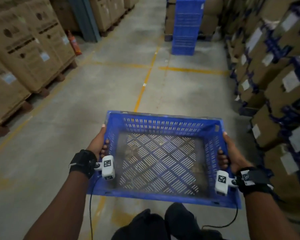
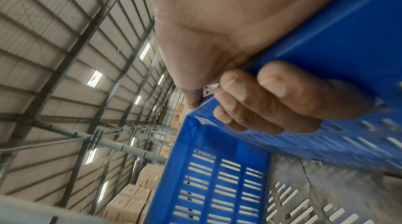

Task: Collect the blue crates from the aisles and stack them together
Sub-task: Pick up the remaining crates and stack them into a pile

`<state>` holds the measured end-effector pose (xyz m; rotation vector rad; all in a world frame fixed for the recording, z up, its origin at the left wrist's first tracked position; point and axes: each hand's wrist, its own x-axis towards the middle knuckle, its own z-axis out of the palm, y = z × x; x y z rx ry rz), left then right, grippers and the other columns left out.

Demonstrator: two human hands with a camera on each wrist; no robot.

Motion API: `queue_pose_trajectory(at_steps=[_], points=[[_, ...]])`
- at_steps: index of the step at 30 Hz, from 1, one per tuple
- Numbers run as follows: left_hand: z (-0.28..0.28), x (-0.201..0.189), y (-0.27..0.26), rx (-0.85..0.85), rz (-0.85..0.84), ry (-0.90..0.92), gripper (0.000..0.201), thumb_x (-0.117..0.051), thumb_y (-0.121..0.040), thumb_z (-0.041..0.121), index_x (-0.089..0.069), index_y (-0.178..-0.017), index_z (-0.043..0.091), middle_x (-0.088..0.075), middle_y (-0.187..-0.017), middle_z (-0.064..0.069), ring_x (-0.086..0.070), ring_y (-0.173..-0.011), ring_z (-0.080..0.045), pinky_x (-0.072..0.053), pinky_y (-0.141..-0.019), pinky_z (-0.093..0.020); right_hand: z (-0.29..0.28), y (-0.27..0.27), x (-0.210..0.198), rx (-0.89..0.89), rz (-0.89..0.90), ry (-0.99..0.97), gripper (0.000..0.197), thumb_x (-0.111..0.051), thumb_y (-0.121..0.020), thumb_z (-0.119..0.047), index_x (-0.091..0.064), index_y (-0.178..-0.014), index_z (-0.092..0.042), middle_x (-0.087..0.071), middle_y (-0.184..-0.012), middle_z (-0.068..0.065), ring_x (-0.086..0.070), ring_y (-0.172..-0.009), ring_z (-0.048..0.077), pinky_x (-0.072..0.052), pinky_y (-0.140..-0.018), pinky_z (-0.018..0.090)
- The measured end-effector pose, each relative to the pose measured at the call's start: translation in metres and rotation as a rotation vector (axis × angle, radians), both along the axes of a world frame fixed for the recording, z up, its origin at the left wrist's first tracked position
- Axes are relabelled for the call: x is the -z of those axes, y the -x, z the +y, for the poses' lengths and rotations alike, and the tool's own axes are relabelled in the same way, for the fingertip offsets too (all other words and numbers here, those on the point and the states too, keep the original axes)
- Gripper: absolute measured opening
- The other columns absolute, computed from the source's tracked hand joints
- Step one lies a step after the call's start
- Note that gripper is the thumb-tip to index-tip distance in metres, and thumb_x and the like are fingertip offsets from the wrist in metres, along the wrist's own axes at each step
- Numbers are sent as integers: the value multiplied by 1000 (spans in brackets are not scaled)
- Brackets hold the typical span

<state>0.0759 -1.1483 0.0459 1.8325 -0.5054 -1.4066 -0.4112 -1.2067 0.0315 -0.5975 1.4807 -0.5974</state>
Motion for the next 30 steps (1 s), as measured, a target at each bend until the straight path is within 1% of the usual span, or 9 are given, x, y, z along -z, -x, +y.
queue_pose_trajectory(at_steps=[3,7,10,13,16,19,22,26,30], points=[[-99,5,12,65,-10,-36,75,-45,-67,96,-40,-57,23,-25,-53,3,-15,-37,-11,-12,-37,-17,-59,18,7,85,-5,-10,75,-47,-68,-94,-36,-60,-20,-23,-49,-3,-18,-36,13,-17,-37,19],[-213,17,34,120,-3,-37,72,-43,-71,94,-41,-58,23,-27,-52,3,-16,-36,-10,-12,-37,-17,-146,40,19,109,10,-8,77,-47,-67,-95,-36,-61,-20,-23,-49,-3,-18,-36,13,-19,-37,20],[-290,16,56,98,-32,-51,70,-42,-75,92,-41,-60,23,-29,-52,3,-17,-35,-10,-14,-34,-17,-223,55,13,108,49,-32,77,-46,-67,-96,-37,-60,-19,-23,-47,-2,-18,-36,14,-17,-38,20],[-363,13,71,61,26,-26,69,-42,-79,88,-41,-61,22,-30,-51,3,-17,-35,-9,-15,-34,-14,-307,72,4,86,31,0,77,-45,-70,-94,-37,-60,-19,-22,-48,-2,-18,-36,14,-17,-37,20],[-422,3,83,15,61,-36,67,-41,-83,84,-40,-62,21,-29,-50,3,-19,-35,-9,-16,-34,-13,-378,77,-15,75,56,-24,76,-45,-73,-92,-38,-61,-18,-24,-49,-1,-19,-36,14,-17,-37,21],[-486,0,86,2,91,-1,67,-39,-86,83,-40,-62,20,-29,-49,3,-20,-36,-9,-15,-35,-14,-453,82,-21,54,39,7,75,-44,-75,-91,-38,-60,-18,-25,-49,-1,-20,-36,14,-18,-36,21],[-560,4,85,0,90,-5,66,-38,-88,80,-39,-63,20,-29,-48,3,-20,-35,-9,-15,-34,-13,-529,82,-21,38,36,-1,75,-45,-73,-92,-38,-59,-18,-25,-48,-2,-20,-36,14,-17,-36,20],[-675,15,83,-4,93,23,62,-40,-90,77,-41,-67,20,-32,-51,4,-25,-36,-9,-18,-33,-13,-638,80,-14,44,29,-7,74,-45,-74,-91,-39,-60,-18,-25,-48,-3,-21,-35,13,-16,-37,20],[-795,21,85,13,97,19,62,-41,-92,75,-43,-65,19,-33,-51,4,-26,-36,-9,-18,-31,-16,-747,80,-10,80,27,-12,74,-45,-76,-89,-39,-61,-17,-25,-49,-2,-21,-36,14,-17,-38,22]])
